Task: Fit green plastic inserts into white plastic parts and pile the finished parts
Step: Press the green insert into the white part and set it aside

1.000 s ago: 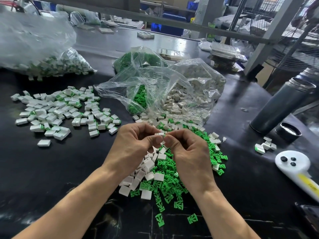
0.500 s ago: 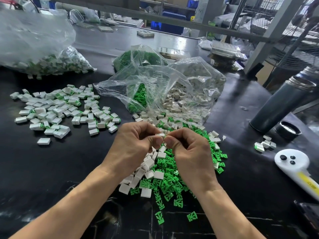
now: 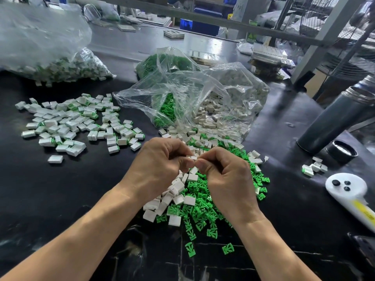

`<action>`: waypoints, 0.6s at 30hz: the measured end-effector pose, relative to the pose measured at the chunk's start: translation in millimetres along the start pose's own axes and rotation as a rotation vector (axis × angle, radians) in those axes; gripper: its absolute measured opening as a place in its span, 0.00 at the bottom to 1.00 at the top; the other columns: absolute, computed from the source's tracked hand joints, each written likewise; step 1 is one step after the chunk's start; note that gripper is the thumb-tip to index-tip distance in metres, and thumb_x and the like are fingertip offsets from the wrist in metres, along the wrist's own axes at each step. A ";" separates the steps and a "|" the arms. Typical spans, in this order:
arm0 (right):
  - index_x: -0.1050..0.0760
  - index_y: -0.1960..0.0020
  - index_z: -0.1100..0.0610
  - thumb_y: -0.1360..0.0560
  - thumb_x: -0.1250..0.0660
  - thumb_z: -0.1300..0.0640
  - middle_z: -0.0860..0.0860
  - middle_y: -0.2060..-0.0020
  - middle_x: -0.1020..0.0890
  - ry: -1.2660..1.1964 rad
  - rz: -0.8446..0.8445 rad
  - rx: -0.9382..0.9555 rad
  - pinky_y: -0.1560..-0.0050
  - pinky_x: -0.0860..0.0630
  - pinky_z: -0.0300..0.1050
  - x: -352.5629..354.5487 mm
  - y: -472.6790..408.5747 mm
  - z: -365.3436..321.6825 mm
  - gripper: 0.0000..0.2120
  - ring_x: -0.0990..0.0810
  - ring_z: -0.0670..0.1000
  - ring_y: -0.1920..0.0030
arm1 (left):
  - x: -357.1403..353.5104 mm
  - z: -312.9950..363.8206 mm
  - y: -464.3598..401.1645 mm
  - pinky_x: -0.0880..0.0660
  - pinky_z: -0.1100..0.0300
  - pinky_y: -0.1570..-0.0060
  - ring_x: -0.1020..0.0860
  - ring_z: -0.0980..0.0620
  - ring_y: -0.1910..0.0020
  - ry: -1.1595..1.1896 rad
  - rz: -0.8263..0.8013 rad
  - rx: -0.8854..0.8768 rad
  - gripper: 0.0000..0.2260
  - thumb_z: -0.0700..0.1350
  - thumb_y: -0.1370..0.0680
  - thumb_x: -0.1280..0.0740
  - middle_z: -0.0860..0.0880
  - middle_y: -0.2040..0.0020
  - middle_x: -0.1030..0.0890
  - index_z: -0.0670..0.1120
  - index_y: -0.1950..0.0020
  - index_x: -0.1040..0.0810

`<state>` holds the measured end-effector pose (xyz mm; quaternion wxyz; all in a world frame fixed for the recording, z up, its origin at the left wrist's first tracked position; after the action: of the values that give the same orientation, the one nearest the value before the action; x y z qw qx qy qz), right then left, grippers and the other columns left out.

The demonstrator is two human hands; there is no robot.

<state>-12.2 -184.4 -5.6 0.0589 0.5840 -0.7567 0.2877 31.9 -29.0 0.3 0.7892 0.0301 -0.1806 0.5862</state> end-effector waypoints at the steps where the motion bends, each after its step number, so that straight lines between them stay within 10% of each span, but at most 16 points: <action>1: 0.18 0.58 0.52 0.23 0.25 0.62 0.46 0.69 0.20 -0.038 -0.001 -0.024 0.71 0.31 0.43 -0.7 0.3 2.5 0.07 0.28 0.44 0.71 | 0.1 0.4 0.2 0.23 0.62 0.65 0.21 0.56 0.68 0.016 0.011 -0.004 0.05 0.36 0.25 0.25 0.49 0.67 0.16 0.45 0.58 0.15; 10: 0.15 0.56 0.53 0.22 0.27 0.62 0.61 0.66 0.18 -0.391 0.007 -0.137 0.70 0.27 0.51 -3.1 -3.0 9.9 0.07 0.26 0.52 0.70 | -2.2 -2.0 -0.8 0.27 0.69 0.66 0.22 0.59 0.67 0.184 0.022 0.011 0.04 0.36 0.23 0.27 0.51 0.66 0.17 0.44 0.55 0.16; 18: 0.16 0.54 0.50 0.23 0.25 0.57 0.52 0.63 0.15 -0.330 0.002 -0.137 0.68 0.23 0.40 0.1 -4.6 14.6 0.03 0.22 0.46 0.67 | 0.0 -11.2 -3.3 0.24 0.62 0.66 0.21 0.53 0.66 0.257 0.056 0.067 0.01 0.39 0.23 0.26 0.46 0.63 0.15 0.45 0.53 0.16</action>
<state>-4.4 -192.6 -16.0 -0.0268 0.6174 -0.7744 0.1358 37.9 -27.1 -9.6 0.7877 -0.0240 -0.0588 0.6127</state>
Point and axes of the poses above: each hand's wrist, its own y-axis away from the middle knuckle, its own x-axis out of the back of the hand, z = x × y, the point moved 7 cm from there along -y, towards the middle knuckle
